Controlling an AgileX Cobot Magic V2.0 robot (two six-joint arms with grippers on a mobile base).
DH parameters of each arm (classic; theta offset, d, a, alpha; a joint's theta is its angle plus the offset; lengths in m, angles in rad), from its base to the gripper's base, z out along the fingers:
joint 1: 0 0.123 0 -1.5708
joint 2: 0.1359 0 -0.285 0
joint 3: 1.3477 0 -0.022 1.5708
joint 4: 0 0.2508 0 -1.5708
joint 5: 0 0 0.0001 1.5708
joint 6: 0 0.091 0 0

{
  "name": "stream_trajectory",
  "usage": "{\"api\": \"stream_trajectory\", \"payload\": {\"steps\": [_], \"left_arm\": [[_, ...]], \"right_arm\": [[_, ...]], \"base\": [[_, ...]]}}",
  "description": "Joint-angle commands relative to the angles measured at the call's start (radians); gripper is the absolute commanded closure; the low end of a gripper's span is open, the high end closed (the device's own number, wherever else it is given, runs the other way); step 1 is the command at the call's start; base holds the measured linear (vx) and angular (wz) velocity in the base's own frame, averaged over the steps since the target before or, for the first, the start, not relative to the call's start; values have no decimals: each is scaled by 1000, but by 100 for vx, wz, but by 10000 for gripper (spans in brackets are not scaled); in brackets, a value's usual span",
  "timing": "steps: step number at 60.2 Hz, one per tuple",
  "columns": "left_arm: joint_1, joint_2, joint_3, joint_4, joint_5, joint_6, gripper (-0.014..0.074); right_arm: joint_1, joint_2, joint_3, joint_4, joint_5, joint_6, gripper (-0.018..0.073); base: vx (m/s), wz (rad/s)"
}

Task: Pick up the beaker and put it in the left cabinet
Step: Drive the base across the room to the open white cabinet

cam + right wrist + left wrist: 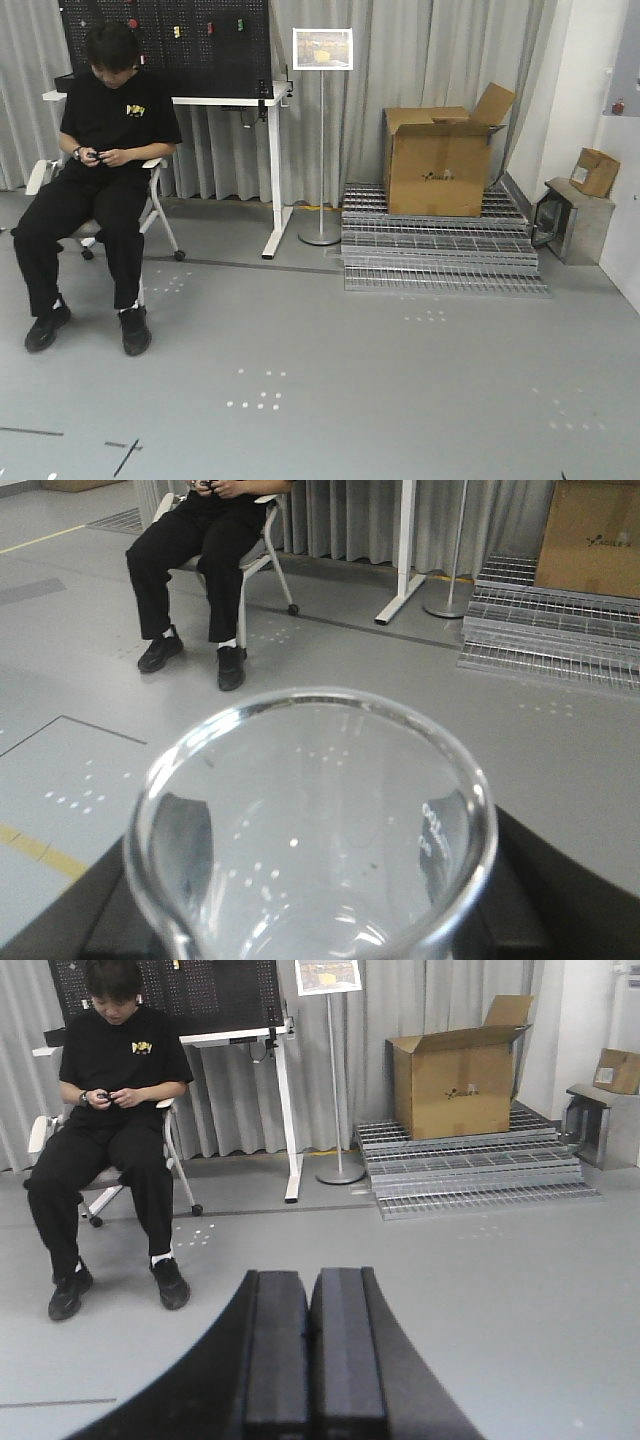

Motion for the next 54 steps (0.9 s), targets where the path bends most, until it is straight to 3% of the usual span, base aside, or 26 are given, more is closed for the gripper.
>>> {"api": "stream_trajectory", "payload": {"steps": [1, 54], "left_arm": [[-6, -19, 15, -3, -88, -3, 604], [-6, -19, 15, -3, -88, -3, 604]], "right_arm": [[-1, 4, -30, -12, -81, -5, 564], [-1, 4, -30, -12, -80, -5, 564]], "base": [[72, -1], [72, -10]]}}
